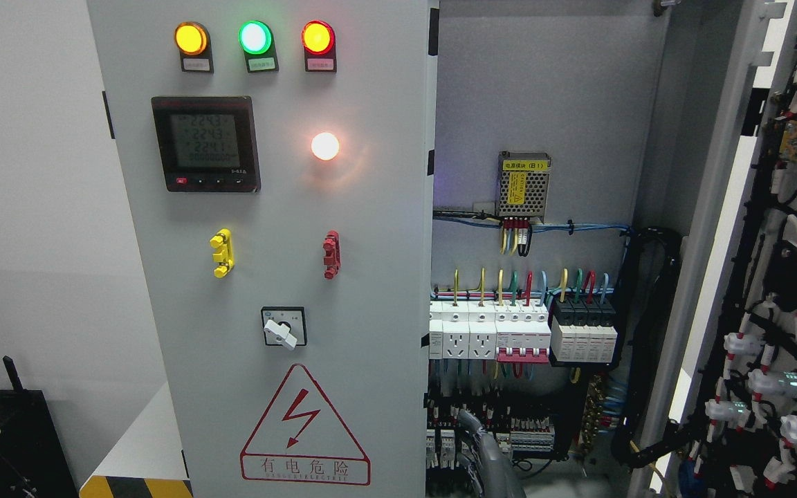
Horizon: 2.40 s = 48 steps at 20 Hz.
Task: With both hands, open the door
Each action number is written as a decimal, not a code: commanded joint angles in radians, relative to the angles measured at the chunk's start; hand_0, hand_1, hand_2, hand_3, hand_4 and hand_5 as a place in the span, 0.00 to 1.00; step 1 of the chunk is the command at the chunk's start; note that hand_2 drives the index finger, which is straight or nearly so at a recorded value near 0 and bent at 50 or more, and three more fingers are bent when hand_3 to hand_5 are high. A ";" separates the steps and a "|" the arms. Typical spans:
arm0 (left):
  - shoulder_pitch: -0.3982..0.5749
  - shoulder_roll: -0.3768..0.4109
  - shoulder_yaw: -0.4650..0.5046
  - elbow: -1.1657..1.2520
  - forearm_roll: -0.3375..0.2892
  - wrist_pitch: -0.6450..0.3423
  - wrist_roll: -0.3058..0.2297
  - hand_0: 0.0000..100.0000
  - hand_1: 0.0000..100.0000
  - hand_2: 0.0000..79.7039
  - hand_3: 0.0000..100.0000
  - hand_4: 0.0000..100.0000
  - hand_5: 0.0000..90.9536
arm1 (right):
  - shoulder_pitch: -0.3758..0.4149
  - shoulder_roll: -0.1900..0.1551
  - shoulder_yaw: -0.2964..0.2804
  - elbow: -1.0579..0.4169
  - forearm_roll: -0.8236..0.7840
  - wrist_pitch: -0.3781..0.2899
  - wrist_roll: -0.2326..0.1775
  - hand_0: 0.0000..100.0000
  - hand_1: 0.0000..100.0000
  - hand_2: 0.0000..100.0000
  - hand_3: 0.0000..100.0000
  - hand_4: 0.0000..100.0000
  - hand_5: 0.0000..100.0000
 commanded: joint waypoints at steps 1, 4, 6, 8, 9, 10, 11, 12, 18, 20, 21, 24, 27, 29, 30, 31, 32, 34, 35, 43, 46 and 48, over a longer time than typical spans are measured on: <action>0.000 0.000 0.000 0.023 0.000 0.000 0.000 0.12 0.39 0.00 0.00 0.00 0.00 | -0.036 0.001 -0.004 0.059 0.000 0.004 -0.003 0.05 0.00 0.00 0.00 0.00 0.00; 0.000 0.000 0.000 0.023 0.000 0.000 0.000 0.12 0.39 0.00 0.00 0.00 0.00 | -0.053 0.001 -0.005 0.067 0.000 0.014 -0.002 0.05 0.00 0.00 0.00 0.00 0.00; 0.000 0.000 0.000 0.023 0.000 0.000 0.000 0.12 0.39 0.00 0.00 0.00 0.00 | -0.059 0.001 -0.002 0.067 0.000 0.016 -0.002 0.05 0.00 0.00 0.00 0.00 0.00; 0.000 0.000 0.000 0.023 0.000 0.000 0.000 0.12 0.39 0.00 0.00 0.00 0.00 | -0.062 0.001 -0.001 0.067 0.000 0.016 -0.002 0.05 0.00 0.00 0.00 0.00 0.00; 0.000 0.000 0.000 0.023 0.000 0.000 0.000 0.12 0.39 0.00 0.00 0.00 0.00 | -0.064 0.001 -0.001 0.068 0.000 0.017 -0.002 0.05 0.00 0.00 0.00 0.00 0.00; 0.000 0.000 0.000 0.023 0.000 0.000 0.000 0.12 0.39 0.00 0.00 0.00 0.00 | -0.065 0.001 0.001 0.070 0.000 0.019 -0.002 0.05 0.00 0.00 0.00 0.00 0.00; 0.000 0.000 0.000 0.023 0.000 0.000 0.000 0.12 0.39 0.00 0.00 0.00 0.00 | -0.065 0.001 0.002 0.070 0.000 0.019 -0.002 0.05 0.00 0.00 0.00 0.00 0.00; 0.000 0.000 0.000 0.023 0.000 0.000 0.000 0.12 0.39 0.00 0.00 0.00 0.00 | -0.067 0.001 0.002 0.070 0.000 0.020 -0.002 0.05 0.00 0.00 0.00 0.00 0.00; 0.000 0.000 0.000 0.023 0.000 0.000 0.000 0.12 0.39 0.00 0.00 0.00 0.00 | -0.081 -0.005 0.001 0.079 0.000 0.019 -0.002 0.05 0.00 0.00 0.00 0.00 0.00; 0.000 0.000 0.000 0.023 0.000 0.000 0.000 0.12 0.39 0.00 0.00 0.00 0.00 | -0.085 -0.006 0.001 0.079 0.000 0.020 -0.002 0.05 0.00 0.00 0.00 0.00 0.00; 0.000 0.000 0.000 0.023 0.000 0.000 0.000 0.12 0.39 0.00 0.00 0.00 0.00 | -0.087 -0.008 0.001 0.077 0.000 0.020 -0.002 0.05 0.00 0.00 0.00 0.00 0.00; 0.000 0.000 0.000 0.023 0.000 0.000 0.000 0.12 0.39 0.00 0.00 0.00 0.00 | -0.099 -0.009 -0.001 0.082 0.000 0.020 0.000 0.05 0.00 0.00 0.00 0.00 0.00; 0.000 0.000 0.000 0.023 0.000 0.000 0.000 0.12 0.39 0.00 0.00 0.00 0.00 | -0.116 -0.009 0.001 0.091 0.000 0.020 0.001 0.05 0.00 0.00 0.00 0.00 0.00; 0.000 0.000 0.000 0.023 0.000 0.000 0.000 0.12 0.39 0.00 0.00 0.00 0.00 | -0.117 -0.009 0.001 0.094 0.000 0.020 0.001 0.05 0.00 0.00 0.00 0.00 0.00; 0.000 0.000 0.000 0.023 0.000 0.000 0.000 0.12 0.39 0.00 0.00 0.00 0.00 | -0.117 -0.009 0.002 0.094 0.000 0.024 0.001 0.05 0.00 0.00 0.00 0.00 0.00; 0.000 0.000 0.000 0.023 0.000 0.000 0.000 0.12 0.39 0.00 0.00 0.00 0.00 | -0.117 -0.008 0.002 0.093 0.000 0.028 0.003 0.05 0.00 0.00 0.00 0.00 0.00; 0.000 0.000 0.000 0.023 0.000 0.000 0.000 0.12 0.39 0.00 0.00 0.00 0.00 | -0.117 -0.009 0.002 0.093 0.000 0.030 0.003 0.05 0.00 0.00 0.00 0.00 0.00; 0.000 0.000 0.000 0.023 0.000 0.000 0.000 0.12 0.39 0.00 0.00 0.00 0.00 | -0.119 -0.009 0.005 0.094 -0.002 0.031 0.004 0.05 0.00 0.00 0.00 0.00 0.00; 0.000 0.000 0.000 0.023 0.000 0.000 0.000 0.12 0.39 0.00 0.00 0.00 0.00 | -0.122 -0.009 0.005 0.096 -0.002 0.031 0.003 0.05 0.00 0.00 0.00 0.00 0.00; 0.000 0.000 0.000 0.023 0.000 0.000 0.000 0.12 0.39 0.00 0.00 0.00 0.00 | -0.133 -0.009 0.002 0.108 -0.006 0.030 0.004 0.05 0.00 0.00 0.00 0.00 0.00; 0.000 0.000 0.000 0.023 0.000 0.000 0.000 0.12 0.39 0.00 0.00 0.00 0.00 | -0.139 -0.009 0.004 0.113 -0.009 0.030 0.004 0.05 0.00 0.00 0.00 0.00 0.00; 0.000 0.000 0.000 0.023 0.000 0.000 0.000 0.12 0.39 0.00 0.00 0.00 0.00 | -0.142 -0.009 0.005 0.113 -0.011 0.030 0.004 0.05 0.00 0.00 0.00 0.00 0.00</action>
